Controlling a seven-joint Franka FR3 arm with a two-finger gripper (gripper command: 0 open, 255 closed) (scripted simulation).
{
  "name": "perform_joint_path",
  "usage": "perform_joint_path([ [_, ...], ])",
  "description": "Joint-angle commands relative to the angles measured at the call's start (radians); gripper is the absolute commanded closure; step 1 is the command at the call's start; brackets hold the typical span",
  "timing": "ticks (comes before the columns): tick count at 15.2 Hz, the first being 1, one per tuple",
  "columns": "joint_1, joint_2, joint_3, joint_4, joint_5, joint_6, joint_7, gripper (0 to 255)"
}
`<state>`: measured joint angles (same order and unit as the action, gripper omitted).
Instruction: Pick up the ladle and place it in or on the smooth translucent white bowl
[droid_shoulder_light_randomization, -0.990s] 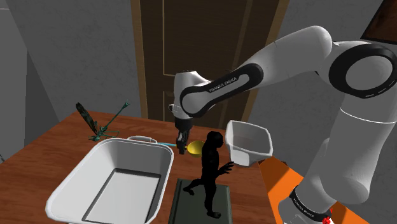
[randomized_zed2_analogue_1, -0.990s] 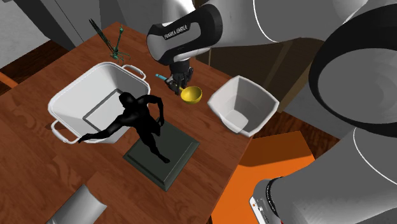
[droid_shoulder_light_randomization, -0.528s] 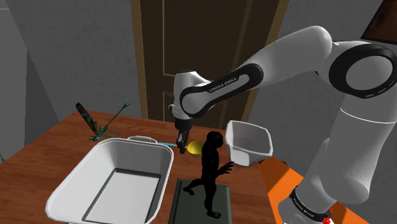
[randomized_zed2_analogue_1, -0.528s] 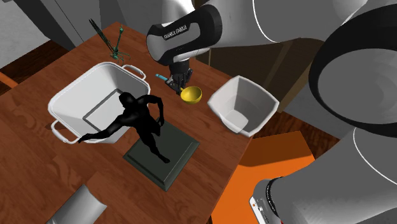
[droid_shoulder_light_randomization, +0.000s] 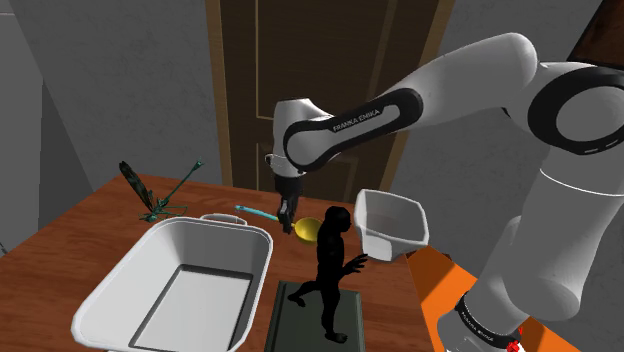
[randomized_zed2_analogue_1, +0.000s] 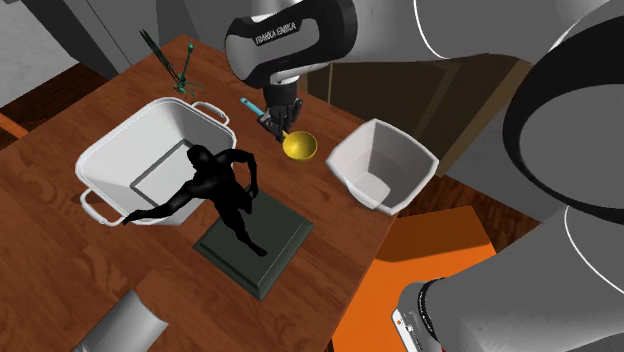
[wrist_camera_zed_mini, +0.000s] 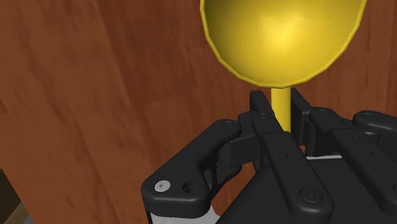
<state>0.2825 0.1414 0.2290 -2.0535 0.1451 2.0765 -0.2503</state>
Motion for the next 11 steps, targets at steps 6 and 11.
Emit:
perform_joint_path([
  [6, -0.003, -0.045, 0.000, 0.044, 0.005, -0.087, 0.007, 255],
  [11, -0.004, -0.068, 0.000, 0.084, 0.006, -0.151, 0.013, 255],
])
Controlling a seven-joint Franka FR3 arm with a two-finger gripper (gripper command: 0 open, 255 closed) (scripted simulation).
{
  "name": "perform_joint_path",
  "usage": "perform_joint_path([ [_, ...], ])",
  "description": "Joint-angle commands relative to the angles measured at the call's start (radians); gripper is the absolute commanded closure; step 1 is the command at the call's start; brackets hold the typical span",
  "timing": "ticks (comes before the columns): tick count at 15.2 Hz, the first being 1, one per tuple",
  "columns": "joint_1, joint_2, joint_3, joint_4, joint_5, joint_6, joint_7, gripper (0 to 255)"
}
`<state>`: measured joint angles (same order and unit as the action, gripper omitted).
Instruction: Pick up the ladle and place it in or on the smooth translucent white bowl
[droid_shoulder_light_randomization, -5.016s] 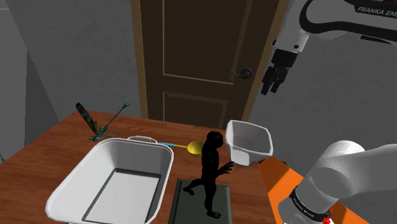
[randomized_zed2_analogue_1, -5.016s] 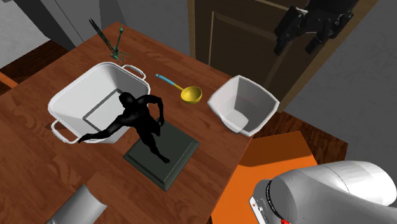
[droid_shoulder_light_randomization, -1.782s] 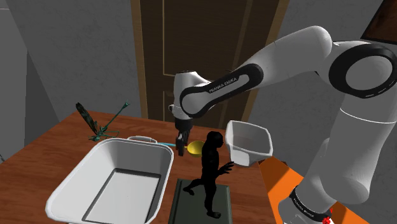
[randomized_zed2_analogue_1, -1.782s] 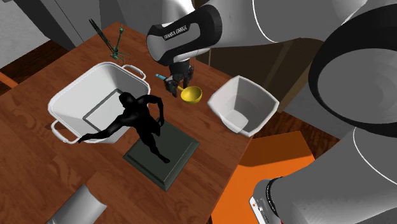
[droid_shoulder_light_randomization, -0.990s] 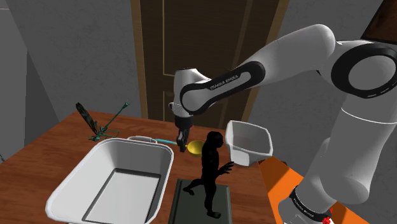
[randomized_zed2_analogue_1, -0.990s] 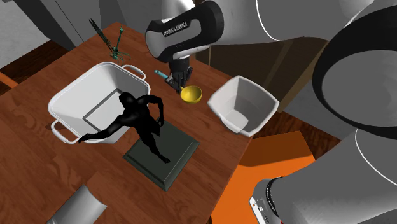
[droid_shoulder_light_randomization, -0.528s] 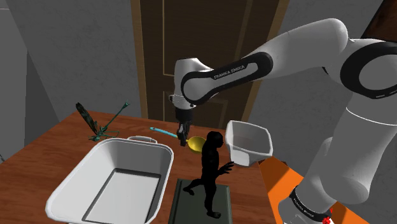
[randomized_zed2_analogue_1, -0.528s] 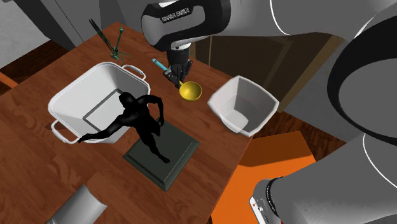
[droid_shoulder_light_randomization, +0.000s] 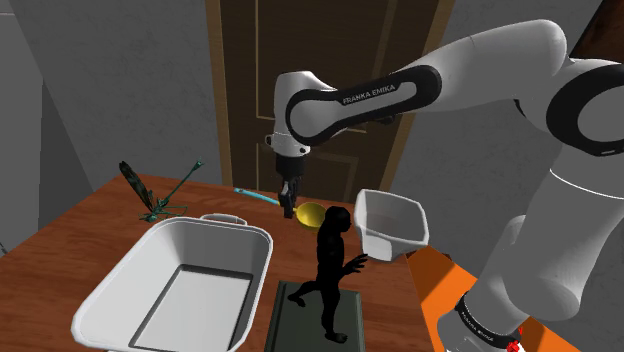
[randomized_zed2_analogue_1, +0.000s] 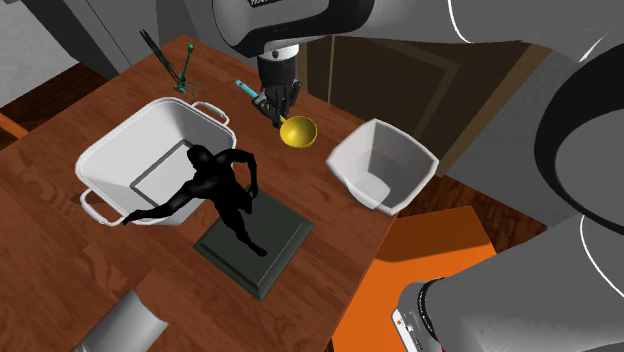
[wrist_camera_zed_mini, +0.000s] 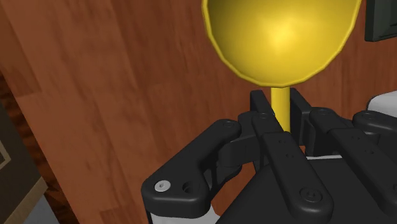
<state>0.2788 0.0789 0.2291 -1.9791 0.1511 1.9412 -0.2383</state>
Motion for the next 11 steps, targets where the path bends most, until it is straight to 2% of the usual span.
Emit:
perform_joint_path([
  [1, -0.001, -0.010, -0.001, 0.018, 0.001, -0.028, 0.002, 255],
  [11, -0.004, -0.040, -0.003, 0.117, 0.002, -0.156, 0.015, 255],
])
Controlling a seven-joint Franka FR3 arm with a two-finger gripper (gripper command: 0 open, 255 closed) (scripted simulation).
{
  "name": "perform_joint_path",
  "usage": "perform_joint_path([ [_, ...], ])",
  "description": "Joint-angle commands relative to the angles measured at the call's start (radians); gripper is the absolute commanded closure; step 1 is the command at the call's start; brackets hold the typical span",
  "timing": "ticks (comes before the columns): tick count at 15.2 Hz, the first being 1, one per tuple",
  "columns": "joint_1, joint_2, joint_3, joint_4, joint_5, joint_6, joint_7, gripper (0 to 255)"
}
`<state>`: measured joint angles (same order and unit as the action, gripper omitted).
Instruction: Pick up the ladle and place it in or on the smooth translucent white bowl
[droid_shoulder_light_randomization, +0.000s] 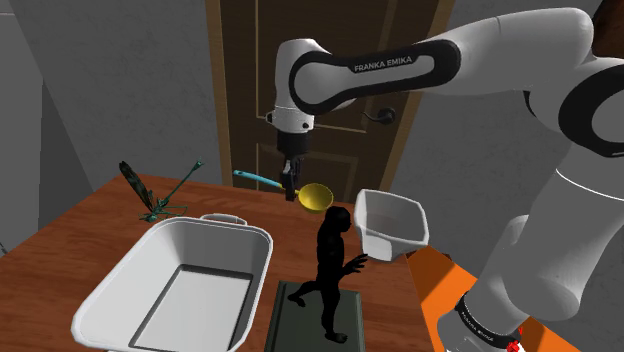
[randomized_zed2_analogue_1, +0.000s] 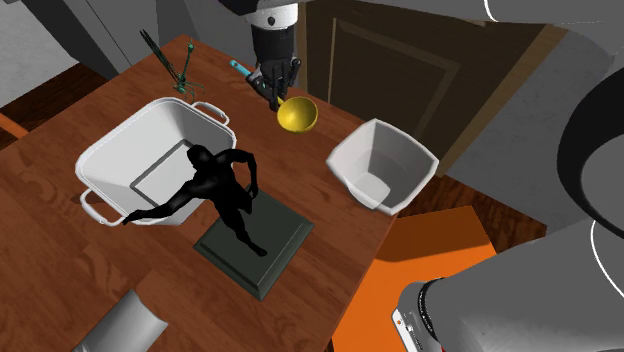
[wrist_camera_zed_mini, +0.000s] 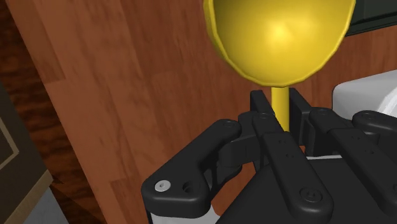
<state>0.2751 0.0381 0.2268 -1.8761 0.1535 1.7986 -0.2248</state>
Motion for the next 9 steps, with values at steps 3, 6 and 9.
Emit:
perform_joint_path([
  [3, -0.001, -0.004, -0.001, 0.048, -0.001, -0.053, 0.006, 255],
  [6, -0.002, -0.007, -0.001, 0.085, -0.001, -0.092, 0.011, 255],
  [9, -0.002, -0.008, -0.002, 0.124, -0.002, -0.132, 0.016, 255],
])
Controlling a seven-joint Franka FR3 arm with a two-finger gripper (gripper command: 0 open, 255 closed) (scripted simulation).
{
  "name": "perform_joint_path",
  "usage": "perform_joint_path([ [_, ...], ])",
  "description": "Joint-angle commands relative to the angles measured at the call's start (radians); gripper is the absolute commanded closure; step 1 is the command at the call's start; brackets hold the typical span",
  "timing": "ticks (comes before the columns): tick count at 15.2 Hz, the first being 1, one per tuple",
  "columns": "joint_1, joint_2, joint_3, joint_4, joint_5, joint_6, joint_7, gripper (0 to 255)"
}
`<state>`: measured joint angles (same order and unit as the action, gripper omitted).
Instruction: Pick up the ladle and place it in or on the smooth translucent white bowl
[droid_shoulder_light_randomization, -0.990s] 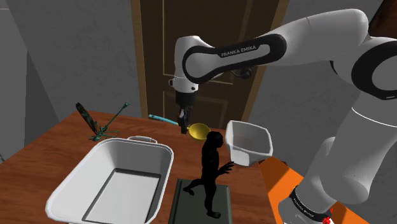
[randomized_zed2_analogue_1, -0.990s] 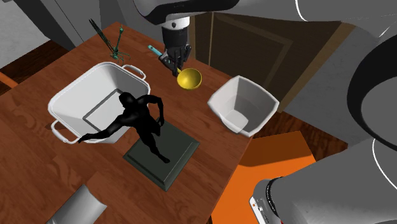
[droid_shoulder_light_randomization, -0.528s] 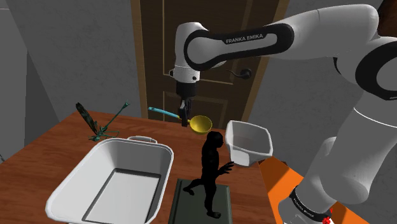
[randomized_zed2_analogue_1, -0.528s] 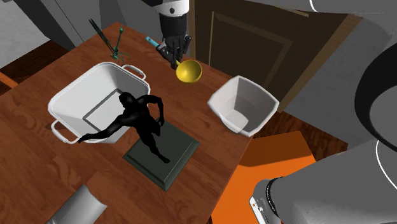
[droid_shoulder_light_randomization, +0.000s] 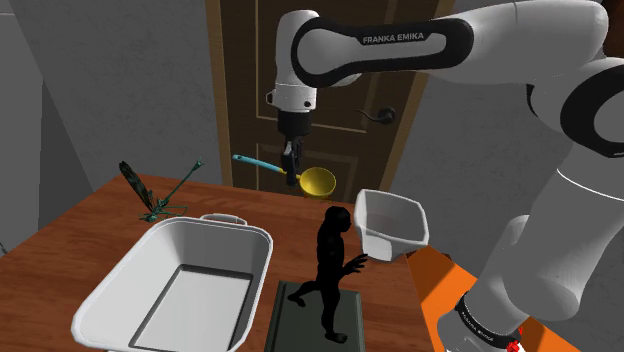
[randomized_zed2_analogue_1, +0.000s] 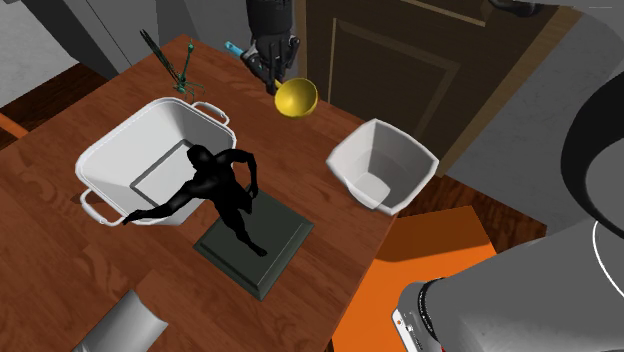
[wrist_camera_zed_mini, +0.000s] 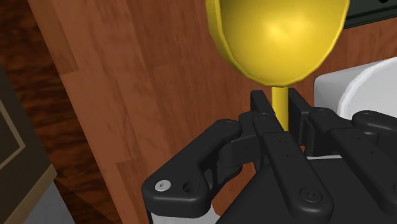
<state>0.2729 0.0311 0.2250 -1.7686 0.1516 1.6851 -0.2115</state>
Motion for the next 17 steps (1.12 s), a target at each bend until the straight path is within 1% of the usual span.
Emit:
perform_joint_path([
  [1, 0.000, -0.001, 0.000, 0.030, 0.000, -0.032, 0.005, 255],
  [2, 0.000, -0.001, 0.000, 0.043, 0.000, -0.044, 0.007, 255],
  [6, -0.023, -0.160, -0.026, -0.133, 0.026, -0.033, -0.052, 255],
  [10, -0.040, -0.312, -0.060, -0.284, 0.039, -0.041, -0.109, 255],
  [17, -0.063, -0.568, -0.132, -0.499, 0.026, -0.097, -0.202, 255],
])
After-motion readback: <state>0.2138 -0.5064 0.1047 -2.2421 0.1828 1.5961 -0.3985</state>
